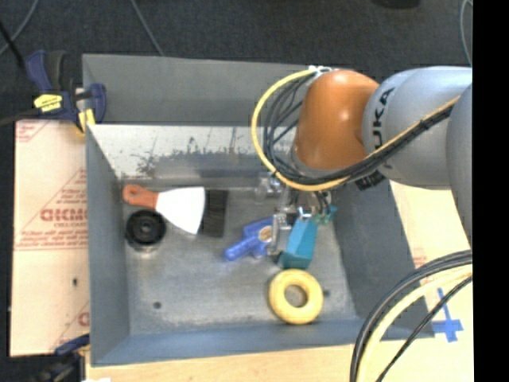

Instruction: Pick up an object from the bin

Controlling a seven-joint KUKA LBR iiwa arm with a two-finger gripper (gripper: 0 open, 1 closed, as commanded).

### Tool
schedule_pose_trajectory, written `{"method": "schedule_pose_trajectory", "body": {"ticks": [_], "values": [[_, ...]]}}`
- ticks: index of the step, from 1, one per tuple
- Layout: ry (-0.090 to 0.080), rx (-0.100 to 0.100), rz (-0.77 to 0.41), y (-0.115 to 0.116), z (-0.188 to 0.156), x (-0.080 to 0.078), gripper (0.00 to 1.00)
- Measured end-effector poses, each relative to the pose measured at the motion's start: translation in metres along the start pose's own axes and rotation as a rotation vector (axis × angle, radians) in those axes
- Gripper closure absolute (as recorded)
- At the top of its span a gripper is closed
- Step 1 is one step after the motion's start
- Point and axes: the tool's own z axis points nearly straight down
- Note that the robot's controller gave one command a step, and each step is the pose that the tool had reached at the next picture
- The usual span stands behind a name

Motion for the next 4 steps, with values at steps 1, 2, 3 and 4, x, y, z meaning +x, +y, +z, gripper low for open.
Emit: {"method": "schedule_pose_trajectory", "body": {"ticks": [1, 2, 3, 4], "values": [[-0.006, 0.0, 0.0, 0.0, -0.004, -0.001, 0.0], [-0.012, 0.0, 0.004, -0.01, 0.047, 0.0, 0.0], [-0.009, 0.001, -0.008, -0.02, 0.073, 0.004, 1.0], [-0.009, 0.0, -0.007, -0.02, 0.073, 0.004, 1.0]]}}
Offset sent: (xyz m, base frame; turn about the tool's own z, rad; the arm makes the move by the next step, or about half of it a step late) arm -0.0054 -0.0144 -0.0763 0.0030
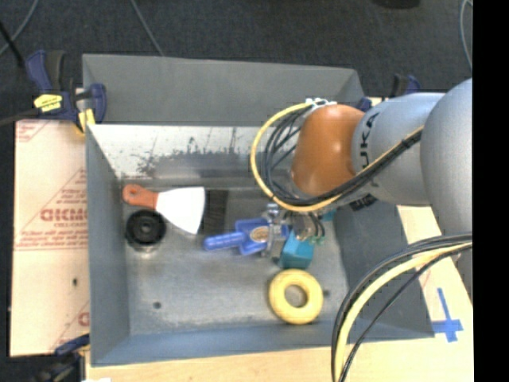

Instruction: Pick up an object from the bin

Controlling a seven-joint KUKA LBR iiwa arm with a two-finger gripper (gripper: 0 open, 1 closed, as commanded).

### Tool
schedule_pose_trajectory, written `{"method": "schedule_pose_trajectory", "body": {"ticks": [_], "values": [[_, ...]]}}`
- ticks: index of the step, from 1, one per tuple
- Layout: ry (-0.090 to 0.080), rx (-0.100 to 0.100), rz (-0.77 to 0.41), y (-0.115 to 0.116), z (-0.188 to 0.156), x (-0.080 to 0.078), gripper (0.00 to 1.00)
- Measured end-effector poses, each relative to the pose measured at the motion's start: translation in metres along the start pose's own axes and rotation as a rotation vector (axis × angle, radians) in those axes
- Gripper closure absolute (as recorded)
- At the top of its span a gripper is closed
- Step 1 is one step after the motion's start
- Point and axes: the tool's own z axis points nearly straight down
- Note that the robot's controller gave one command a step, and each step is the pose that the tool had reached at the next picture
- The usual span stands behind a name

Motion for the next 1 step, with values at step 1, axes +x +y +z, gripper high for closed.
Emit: {"method": "schedule_pose_trajectory", "body": {"ticks": [1], "values": [[-0.004, 0.001, -0.049, -0.0078, -0.1109, -0.0219, 1.0]]}}
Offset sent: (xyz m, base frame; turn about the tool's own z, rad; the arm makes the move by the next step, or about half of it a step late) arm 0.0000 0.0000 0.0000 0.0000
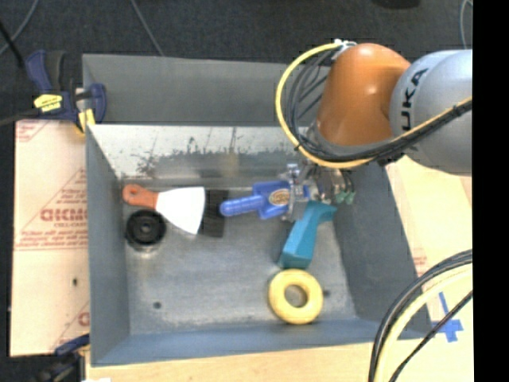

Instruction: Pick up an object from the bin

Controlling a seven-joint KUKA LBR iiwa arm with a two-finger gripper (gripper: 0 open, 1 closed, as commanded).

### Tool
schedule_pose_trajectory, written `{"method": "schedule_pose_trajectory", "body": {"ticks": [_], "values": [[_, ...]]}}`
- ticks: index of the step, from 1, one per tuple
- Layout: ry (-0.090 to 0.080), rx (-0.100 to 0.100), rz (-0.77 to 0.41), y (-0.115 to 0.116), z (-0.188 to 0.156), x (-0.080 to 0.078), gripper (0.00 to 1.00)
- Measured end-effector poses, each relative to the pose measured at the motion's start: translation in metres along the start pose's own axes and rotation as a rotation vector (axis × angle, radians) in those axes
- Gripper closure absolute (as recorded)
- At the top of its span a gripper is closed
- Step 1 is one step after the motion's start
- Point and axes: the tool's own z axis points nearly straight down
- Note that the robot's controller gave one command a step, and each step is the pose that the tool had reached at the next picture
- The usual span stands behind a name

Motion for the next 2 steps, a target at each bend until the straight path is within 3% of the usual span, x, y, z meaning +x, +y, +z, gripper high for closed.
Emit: {"method": "schedule_pose_trajectory", "body": {"ticks": [1, 2], "values": [[0.0, 0.0, 0.0, 0.0, 0.0, 0.0, 1.0], [-0.007, 0.002, -0.029, 0.003, -0.154, -0.006, 1.0]]}}
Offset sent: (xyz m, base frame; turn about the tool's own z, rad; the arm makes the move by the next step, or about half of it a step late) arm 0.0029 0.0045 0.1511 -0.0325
